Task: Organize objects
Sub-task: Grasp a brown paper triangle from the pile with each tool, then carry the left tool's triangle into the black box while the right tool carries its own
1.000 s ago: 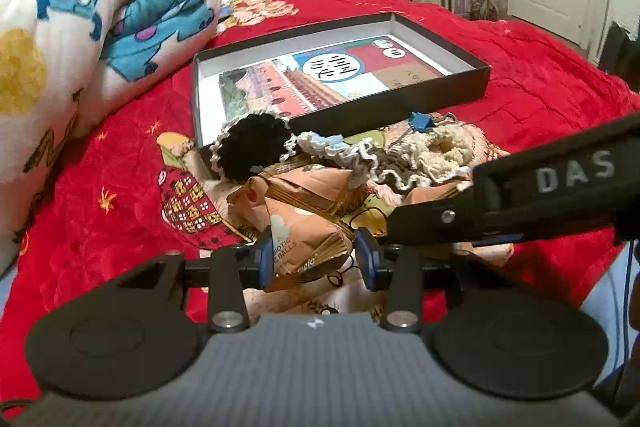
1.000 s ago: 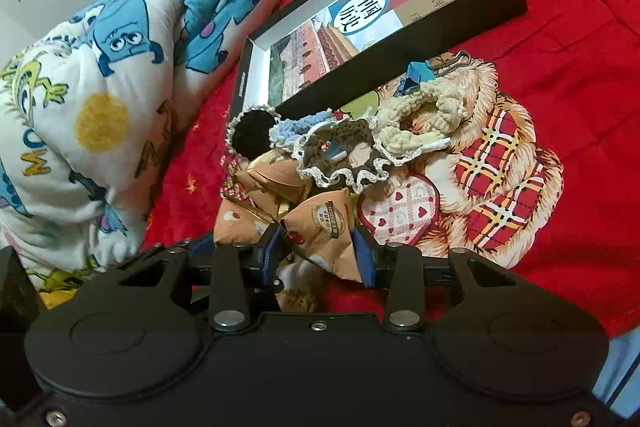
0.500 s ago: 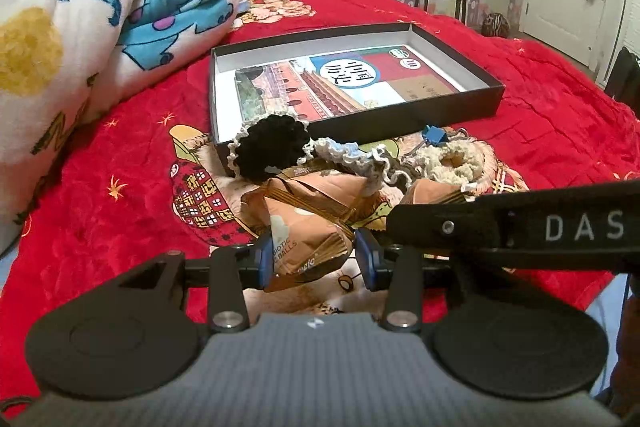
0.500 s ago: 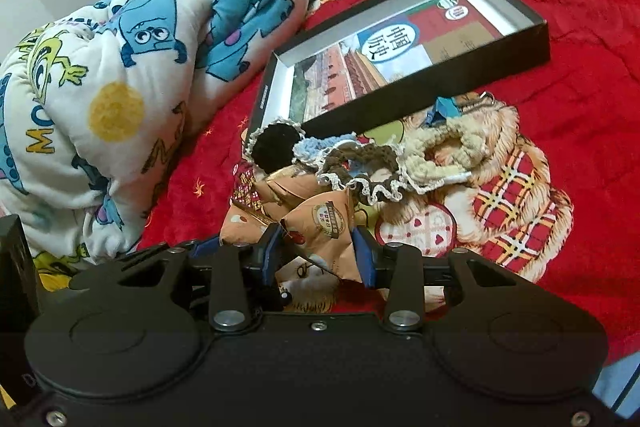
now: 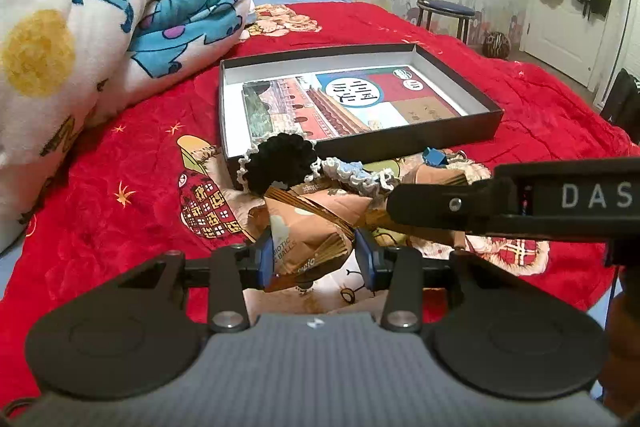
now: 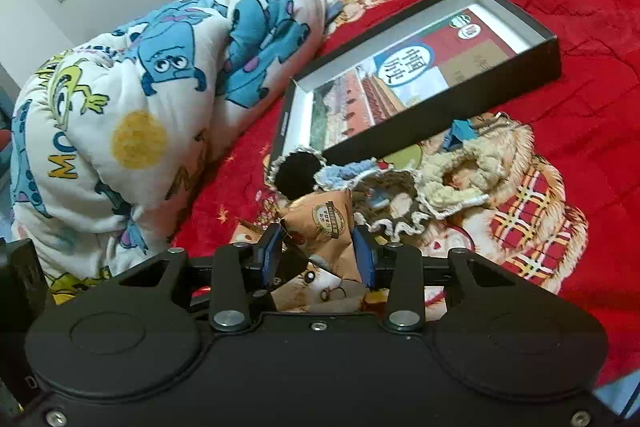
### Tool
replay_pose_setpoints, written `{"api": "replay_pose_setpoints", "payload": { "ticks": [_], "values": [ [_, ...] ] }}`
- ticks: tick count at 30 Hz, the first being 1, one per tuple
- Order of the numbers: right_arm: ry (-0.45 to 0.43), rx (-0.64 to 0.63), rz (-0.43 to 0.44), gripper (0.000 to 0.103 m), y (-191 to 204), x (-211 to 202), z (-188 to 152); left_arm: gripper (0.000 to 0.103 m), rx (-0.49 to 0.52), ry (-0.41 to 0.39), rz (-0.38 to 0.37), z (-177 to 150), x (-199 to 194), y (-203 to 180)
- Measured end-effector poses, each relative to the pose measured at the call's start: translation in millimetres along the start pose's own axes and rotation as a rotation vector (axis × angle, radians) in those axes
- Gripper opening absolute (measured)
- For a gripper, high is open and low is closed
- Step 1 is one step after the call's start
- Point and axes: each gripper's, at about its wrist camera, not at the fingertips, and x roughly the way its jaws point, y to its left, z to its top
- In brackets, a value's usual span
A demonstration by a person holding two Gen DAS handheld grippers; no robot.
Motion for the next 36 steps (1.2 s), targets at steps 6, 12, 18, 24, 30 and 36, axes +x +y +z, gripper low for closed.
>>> {"api": "replay_pose_setpoints", "payload": {
  "ticks": [6, 12, 18, 24, 30, 36],
  "values": [
    [-0.041, 0.023, 0.039, 0.038, -3, -1, 5, 0.045, -0.012, -0.016, -0.011, 1, -2, 1],
    [-0.077, 0.062, 0.019, 0.038, -16, 5, 13, 0.045, -0.019, -0.044, -0.014, 4, -4, 2],
    [-0.103, 0.04, 0.028, 0.038, -16, 7, 17, 0.045, -0.045, -0.073, -0.016, 8, -6, 7],
    [-0.15, 0.039, 0.167, 0.038, -16, 7, 27, 0.045, -0.057, -0.158, -0.034, 16, -14, 12],
    [-0.202, -0.007, 0.223, 0.038, -14, 2, 40, 0.045, -0.09, -0.193, -0.008, 27, -12, 24],
    [-0.2, -0.039, 0.222, 0.038, -14, 11, 51, 0.045, -0.095, -0.244, 0.006, 37, -11, 31]
  ]
}}
